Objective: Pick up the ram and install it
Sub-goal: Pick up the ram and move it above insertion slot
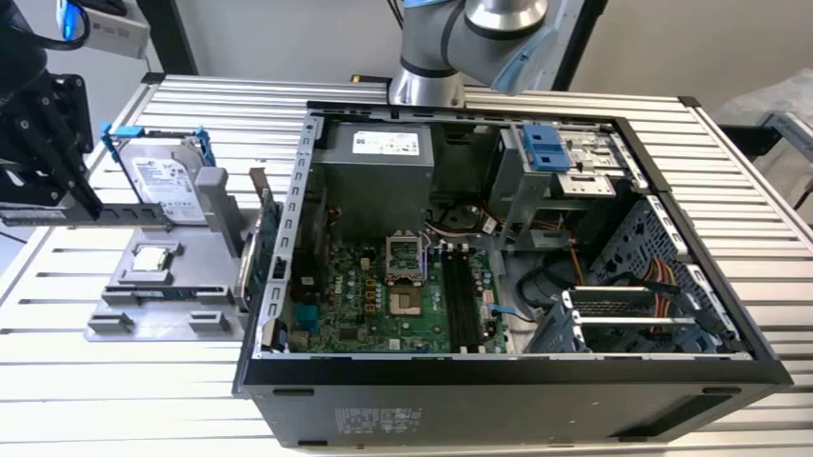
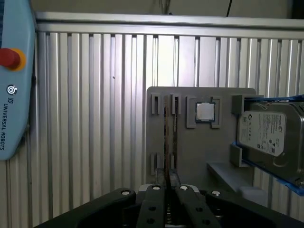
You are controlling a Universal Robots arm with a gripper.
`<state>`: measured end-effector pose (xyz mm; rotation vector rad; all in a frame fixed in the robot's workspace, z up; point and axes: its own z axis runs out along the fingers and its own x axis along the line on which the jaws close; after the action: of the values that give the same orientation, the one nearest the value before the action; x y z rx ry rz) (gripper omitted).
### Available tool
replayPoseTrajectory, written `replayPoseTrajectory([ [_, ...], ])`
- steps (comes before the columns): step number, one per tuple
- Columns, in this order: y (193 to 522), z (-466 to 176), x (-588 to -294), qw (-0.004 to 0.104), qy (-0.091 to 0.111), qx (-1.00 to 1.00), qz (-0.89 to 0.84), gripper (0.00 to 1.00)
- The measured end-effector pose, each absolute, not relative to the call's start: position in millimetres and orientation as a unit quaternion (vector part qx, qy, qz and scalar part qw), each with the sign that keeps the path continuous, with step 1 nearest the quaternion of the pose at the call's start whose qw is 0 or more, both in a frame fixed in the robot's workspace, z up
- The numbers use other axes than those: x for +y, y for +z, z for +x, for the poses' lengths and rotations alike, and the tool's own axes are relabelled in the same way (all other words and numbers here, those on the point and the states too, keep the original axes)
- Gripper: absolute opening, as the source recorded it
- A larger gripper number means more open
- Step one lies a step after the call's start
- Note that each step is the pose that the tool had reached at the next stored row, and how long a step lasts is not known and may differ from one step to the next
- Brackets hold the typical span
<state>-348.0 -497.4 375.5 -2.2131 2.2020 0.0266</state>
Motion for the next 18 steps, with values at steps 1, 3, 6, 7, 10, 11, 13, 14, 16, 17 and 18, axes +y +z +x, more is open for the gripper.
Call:
replayPoseTrajectory([
  [1,375.5,-347.9,-497.4,0.01,0.009,0.705,-0.709,0.0],
  [3,375.5,-347.9,-497.4,0.01,0.009,0.705,-0.709,0.0],
  [6,375.8,-347.9,-497.4,0.01,0.009,0.705,-0.709,0.0],
  [7,375.8,-347.9,-497.4,0.01,0.009,0.705,-0.709,0.0],
  [10,376.0,-347.1,-497.4,0.01,0.009,0.705,-0.709,0.0],
  [11,375.9,-346.4,-497.5,0.01,0.009,0.705,-0.709,0.0],
  [13,375.8,-345.0,-497.5,0.01,0.009,0.705,-0.709,0.0],
  [14,375.8,-344.2,-497.5,0.01,0.009,0.705,-0.709,0.0],
  [16,375.9,-342.5,-497.4,0.01,0.009,0.705,-0.709,0.0],
  [17,375.8,-341.4,-497.4,0.01,0.009,0.705,-0.709,0.0],
  [18,375.8,-340.0,-497.4,0.01,0.009,0.705,-0.709,0.0],
])
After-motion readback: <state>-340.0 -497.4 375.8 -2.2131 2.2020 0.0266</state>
